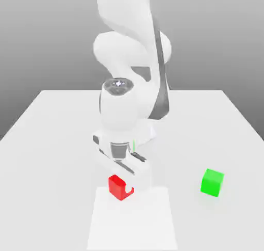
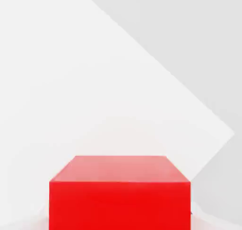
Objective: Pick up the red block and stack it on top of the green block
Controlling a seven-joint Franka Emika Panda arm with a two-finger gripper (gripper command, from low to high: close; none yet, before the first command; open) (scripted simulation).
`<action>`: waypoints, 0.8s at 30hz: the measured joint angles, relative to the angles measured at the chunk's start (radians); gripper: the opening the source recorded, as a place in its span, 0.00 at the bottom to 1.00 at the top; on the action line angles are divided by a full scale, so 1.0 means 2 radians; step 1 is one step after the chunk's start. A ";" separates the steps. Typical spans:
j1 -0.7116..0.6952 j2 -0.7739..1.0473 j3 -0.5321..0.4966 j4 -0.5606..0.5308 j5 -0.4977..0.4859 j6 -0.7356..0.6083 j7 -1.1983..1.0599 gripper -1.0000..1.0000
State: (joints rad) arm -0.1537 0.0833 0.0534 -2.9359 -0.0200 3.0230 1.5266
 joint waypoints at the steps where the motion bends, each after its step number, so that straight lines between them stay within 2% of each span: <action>1: 0.001 -0.016 0.002 -0.002 0.007 -0.014 -0.005 0.00; 8: 0.020 -0.109 0.008 -0.012 0.022 -0.097 -0.023 0.00; 24: 0.192 -0.120 0.110 0.045 0.050 -0.161 -0.157 0.00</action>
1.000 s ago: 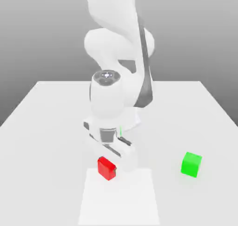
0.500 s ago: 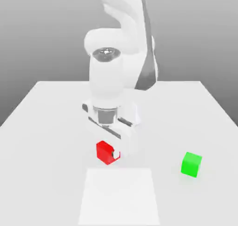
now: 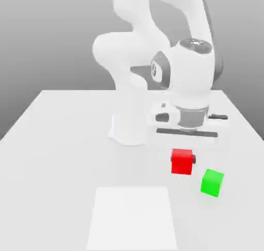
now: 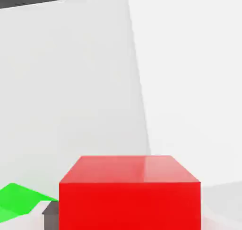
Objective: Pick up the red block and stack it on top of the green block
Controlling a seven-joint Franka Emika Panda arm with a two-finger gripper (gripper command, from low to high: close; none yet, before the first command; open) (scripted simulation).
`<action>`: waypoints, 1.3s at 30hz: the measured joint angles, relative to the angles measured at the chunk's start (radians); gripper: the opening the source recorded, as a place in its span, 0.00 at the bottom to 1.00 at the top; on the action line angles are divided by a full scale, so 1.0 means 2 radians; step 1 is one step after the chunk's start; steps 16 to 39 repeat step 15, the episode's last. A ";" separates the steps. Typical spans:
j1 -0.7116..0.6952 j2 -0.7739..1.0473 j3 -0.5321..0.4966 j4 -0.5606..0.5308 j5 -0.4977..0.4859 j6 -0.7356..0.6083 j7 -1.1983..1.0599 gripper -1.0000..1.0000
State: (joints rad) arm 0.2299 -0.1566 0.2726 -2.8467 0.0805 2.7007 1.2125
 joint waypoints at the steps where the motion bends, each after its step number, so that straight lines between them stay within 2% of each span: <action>1: 0.011 0.000 0.007 0.004 0.003 -0.004 -0.009 0.00; 6: 0.047 0.020 0.038 0.018 0.004 0.000 -0.038 0.00; 11: 0.044 0.105 0.027 0.023 -0.077 0.076 0.017 0.00; 12: 0.048 0.120 0.019 0.023 -0.094 0.089 0.029 1.00; 39: 0.048 0.120 0.019 0.023 -0.094 0.089 0.029 1.00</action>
